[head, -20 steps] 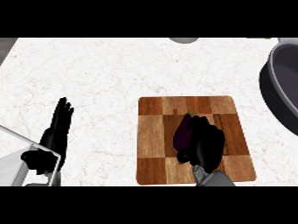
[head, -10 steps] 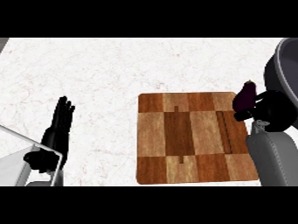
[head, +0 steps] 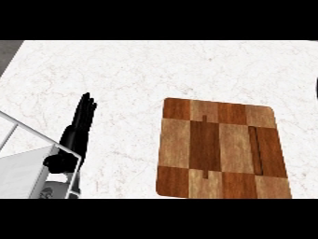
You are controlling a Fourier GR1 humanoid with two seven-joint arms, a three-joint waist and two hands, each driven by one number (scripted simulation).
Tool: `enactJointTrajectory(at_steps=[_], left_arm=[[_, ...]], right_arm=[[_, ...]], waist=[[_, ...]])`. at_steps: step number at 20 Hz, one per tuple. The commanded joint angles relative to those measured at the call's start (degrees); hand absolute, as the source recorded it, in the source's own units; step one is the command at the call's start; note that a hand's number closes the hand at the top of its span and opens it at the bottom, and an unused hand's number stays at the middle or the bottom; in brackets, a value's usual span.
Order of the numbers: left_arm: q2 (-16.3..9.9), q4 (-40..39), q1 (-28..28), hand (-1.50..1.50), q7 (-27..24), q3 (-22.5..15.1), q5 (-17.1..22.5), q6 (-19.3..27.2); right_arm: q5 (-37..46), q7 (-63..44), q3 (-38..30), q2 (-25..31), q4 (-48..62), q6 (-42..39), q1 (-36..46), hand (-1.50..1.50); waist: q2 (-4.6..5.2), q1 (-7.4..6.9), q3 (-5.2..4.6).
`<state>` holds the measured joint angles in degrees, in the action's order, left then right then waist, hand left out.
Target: Pick the eggplant from the cutting board and place it in the pot
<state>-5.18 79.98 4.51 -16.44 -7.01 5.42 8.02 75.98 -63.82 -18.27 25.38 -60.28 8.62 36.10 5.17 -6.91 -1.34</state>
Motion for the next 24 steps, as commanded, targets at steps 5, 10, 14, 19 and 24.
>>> enactJointTrajectory(at_steps=[5, 10, 14, 19, 24], left_arm=[[0.4, 0.7, 3.3, 0.0, 0.1, -2.7, -1.3, -0.7], [0.1, -0.6, 5.2, 0.0, 0.7, -2.9, -1.2, -1.1], [1.1, -1.9, 5.3, 0.0, 0.6, -3.2, -1.4, -0.4], [1.3, -2.2, 5.4, 0.0, 0.6, -2.4, -1.5, -0.3], [2.2, -2.8, 5.1, 0.0, 0.8, -1.6, -1.3, -0.2]], right_arm=[[11.1, -11.7, -5.3, 10.4, 12.6, -2.6, 9.7, 1.5], [16.9, -15.5, -8.0, 13.4, 18.0, -3.2, 13.0, 1.5], [20.9, -18.4, -10.1, 14.4, 21.3, -2.9, 14.9, 1.5], [25.2, -21.2, -12.7, 14.5, 24.6, -3.1, 16.9, 1.5], [29.2, -21.4, -16.1, 14.7, 26.7, -2.8, 17.5, 1.5]], waist=[[-0.1, -4.56, 1.34], [-0.28, -4.8, 1.46], [-0.62, -4.32, 1.53], [-1.27, -3.86, 1.6], [-1.82, -1.99, 1.62]])
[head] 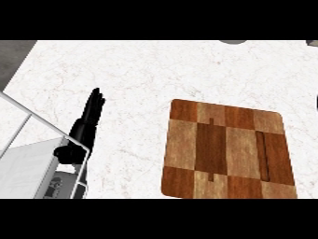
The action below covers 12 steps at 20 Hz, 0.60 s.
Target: Pick the eggplant from the cutting board and place it in the pot
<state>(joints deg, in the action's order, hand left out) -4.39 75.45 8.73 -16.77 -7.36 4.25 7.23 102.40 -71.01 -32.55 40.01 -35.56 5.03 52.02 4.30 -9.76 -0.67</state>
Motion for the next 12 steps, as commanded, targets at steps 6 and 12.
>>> enactJointTrajectory(at_steps=[6, 12], left_arm=[[1.1, 2.7, -0.3, 0.0, 0.8, 0.2, -0.8, 1.6], [0.0, 3.3, -1.6, 0.0, 1.8, 2.3, 0.0, 0.3]], right_arm=[[6.0, -14.2, -7.3, -2.2, 2.7, 3.2, 0.5, 1.5], [5.3, -14.2, -13.5, -5.9, 3.0, 6.8, -0.3, 1.5]], waist=[[-1.88, 2.74, 1.03], [-2.7, 4.41, 1.02]])
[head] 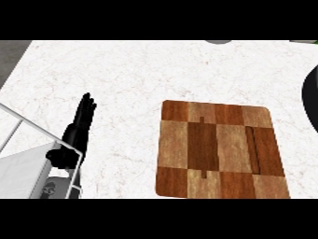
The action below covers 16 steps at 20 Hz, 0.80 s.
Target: Pick the eggplant from the cutting board and place it in the pot
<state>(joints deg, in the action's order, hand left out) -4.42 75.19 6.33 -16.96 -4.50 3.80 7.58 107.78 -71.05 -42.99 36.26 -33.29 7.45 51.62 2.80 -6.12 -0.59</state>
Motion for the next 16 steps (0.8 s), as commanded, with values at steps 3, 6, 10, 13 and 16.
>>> enactJointTrajectory(at_steps=[3, 6, 10, 13, 16], left_arm=[[0.6, 4.0, -1.1, 0.0, 0.4, -0.7, 0.2, -0.1], [0.4, 4.9, -1.0, 0.0, 1.3, -0.5, -0.1, 0.0], [0.5, 4.1, -0.4, 0.0, 1.7, 0.3, -0.5, 0.7], [0.4, 4.3, -1.2, 0.0, 1.6, 0.4, -0.9, 0.3], [0.8, 4.5, -1.0, 0.0, 2.2, 0.3, -0.4, 0.3]], right_arm=[[-1.9, -13.3, -7.1, -3.9, 1.5, 6.5, -1.9, 1.5], [-2.1, -13.1, -10.7, -4.4, 1.6, 8.5, -4.5, 1.5], [-5.0, -14.1, -18.1, -7.6, 1.1, 9.1, -5.8, 1.5], [-6.0, -14.1, -21.7, -8.8, 0.3, 12.0, -5.8, -1.5], [-7.6, -7.5, -22.6, -13.2, -2.5, 23.4, -6.9, -1.5]], waist=[[-1.36, 1.67, 0.96], [-1.21, 2.0, 1.05], [-1.17, 2.75, 1.02], [-1.4, 2.66, 0.95], [-1.45, 2.67, 1.02]])
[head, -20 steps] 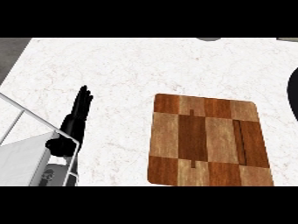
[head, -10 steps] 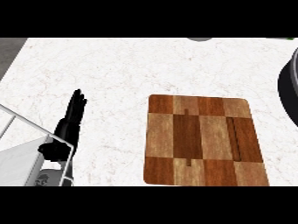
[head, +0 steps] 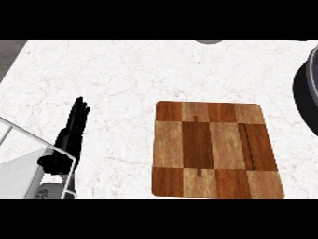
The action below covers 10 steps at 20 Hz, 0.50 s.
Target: Pick the eggplant from the cutting board and place it in the pot
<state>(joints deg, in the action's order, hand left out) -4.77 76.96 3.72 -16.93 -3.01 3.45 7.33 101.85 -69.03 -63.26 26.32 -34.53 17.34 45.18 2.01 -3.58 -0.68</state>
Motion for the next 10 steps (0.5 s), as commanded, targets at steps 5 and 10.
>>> enactJointTrajectory(at_steps=[5, 10], left_arm=[[0.9, 2.5, 1.3, 0.0, 1.3, -1.2, 0.1, -0.5], [1.1, 3.2, 1.0, 0.0, 1.2, -1.1, -0.4, 0.1]], right_arm=[[2.7, -3.3, 0.1, -2.7, -10.6, 25.4, -0.2, -1.5], [3.4, -0.2, -2.7, -5.7, -17.1, 39.2, -2.4, -1.5]], waist=[[-0.72, -0.19, 0.96], [-0.92, 0.28, 1.05]])
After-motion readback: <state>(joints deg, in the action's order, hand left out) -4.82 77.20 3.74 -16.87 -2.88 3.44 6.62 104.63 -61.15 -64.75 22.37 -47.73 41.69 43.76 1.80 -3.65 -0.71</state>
